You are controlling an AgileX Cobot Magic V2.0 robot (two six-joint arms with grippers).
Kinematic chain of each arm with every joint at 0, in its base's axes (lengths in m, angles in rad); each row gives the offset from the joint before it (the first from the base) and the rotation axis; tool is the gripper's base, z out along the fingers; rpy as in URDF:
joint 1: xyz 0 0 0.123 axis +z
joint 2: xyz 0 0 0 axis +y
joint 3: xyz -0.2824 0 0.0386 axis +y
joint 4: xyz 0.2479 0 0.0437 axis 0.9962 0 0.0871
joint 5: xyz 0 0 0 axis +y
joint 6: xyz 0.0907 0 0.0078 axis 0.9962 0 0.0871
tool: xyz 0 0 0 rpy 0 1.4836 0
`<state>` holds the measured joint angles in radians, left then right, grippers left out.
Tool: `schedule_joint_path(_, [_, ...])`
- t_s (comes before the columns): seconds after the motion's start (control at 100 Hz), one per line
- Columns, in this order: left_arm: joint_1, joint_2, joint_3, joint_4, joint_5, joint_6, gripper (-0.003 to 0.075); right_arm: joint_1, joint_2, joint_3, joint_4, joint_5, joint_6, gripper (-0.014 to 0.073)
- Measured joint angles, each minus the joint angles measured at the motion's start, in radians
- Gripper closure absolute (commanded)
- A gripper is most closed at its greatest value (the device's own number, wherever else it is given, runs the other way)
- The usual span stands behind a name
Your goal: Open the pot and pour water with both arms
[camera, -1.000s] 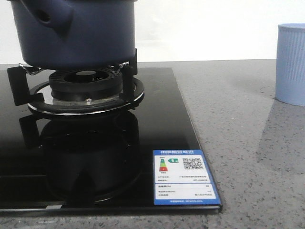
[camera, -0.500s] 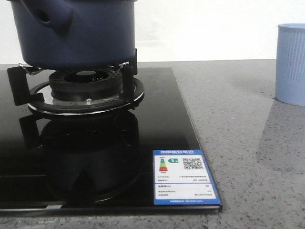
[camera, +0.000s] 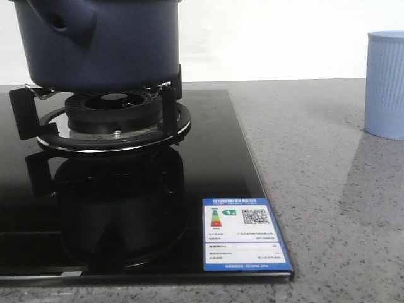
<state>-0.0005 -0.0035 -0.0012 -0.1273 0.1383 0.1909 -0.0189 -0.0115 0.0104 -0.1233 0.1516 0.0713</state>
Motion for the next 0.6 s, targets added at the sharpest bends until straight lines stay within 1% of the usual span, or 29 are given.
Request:
schedule_joint_path(0.23, [0.0, 0.0, 0.0, -0.027, 0.0, 0.0, 0.0736, 0.0, 0.0, 0.0, 0.0, -0.012, 0.0, 0.0634])
schedule_joint_path(0.37, [0.0, 0.0, 0.0, -0.06, 0.0, 0.0, 0.0736, 0.0, 0.0, 0.0, 0.022, -0.039, 0.0, 0.0634])
schedule_joint_path(0.46, [0.0, 0.0, 0.0, -0.104, -0.012, 0.0, 0.0736, 0.0, 0.0, 0.0, 0.073, -0.045, 0.0, 0.0634])
schedule_joint_path(0.6, [0.0, 0.0, 0.0, -0.184, -0.038, 0.0, 0.0736, 0.0, 0.0, 0.0, 0.191, -0.048, 0.0, 0.0634])
